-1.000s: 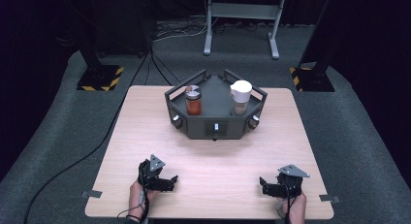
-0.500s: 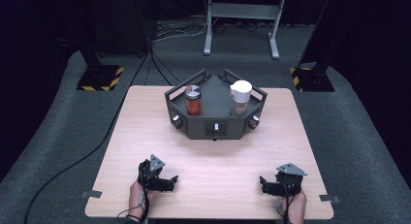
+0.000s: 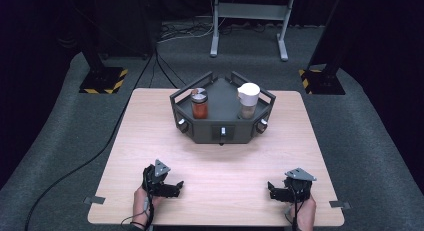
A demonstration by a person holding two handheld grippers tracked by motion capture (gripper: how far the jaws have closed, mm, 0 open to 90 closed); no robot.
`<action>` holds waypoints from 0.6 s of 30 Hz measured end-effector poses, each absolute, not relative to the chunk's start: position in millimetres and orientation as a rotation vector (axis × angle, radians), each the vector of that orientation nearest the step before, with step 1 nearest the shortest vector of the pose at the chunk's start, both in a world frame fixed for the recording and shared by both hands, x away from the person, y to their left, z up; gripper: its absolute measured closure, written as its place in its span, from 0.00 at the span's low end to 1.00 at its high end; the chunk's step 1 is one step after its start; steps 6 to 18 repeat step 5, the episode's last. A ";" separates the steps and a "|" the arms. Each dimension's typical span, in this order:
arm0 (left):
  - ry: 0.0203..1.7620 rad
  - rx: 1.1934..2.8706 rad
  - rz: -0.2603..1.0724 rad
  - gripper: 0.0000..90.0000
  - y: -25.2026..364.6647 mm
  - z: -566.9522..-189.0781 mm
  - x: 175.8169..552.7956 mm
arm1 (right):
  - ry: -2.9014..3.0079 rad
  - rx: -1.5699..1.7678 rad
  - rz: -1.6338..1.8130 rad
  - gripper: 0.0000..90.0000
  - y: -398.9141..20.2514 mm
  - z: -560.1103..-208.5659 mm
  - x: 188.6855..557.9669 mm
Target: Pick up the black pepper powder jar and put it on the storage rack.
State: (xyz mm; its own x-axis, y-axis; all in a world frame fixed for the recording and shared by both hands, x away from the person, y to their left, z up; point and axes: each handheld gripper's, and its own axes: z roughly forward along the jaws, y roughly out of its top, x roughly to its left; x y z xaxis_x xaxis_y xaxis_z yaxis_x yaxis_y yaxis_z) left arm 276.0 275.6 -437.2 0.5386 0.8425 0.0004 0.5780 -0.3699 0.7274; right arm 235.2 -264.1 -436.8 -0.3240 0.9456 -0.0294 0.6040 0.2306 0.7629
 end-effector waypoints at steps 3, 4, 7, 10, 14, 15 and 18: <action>1.142 2.090 0.493 0.04 275.9 -437.2 276.4 | 2.022 1.414 0.910 0.00 -264.8 -436.5 235.8; 1.142 2.090 0.493 0.04 275.9 -437.2 276.4 | 2.024 1.416 0.911 0.00 -264.9 -436.3 236.1; 1.142 2.090 0.494 0.04 275.8 -437.2 276.2 | 2.026 1.415 0.909 0.00 -264.9 -436.3 236.4; 1.142 2.090 0.494 0.04 275.8 -437.2 276.2 | 2.026 1.415 0.909 0.00 -264.9 -436.3 236.4; 1.142 2.090 0.494 0.04 275.8 -437.2 276.2 | 2.026 1.415 0.909 0.00 -264.9 -436.3 236.4; 1.142 2.090 0.494 0.04 275.8 -437.2 276.2 | 2.026 1.415 0.909 0.00 -264.9 -436.3 236.4; 1.142 2.090 0.494 0.04 275.8 -437.2 276.2 | 2.026 1.415 0.909 0.00 -264.9 -436.3 236.4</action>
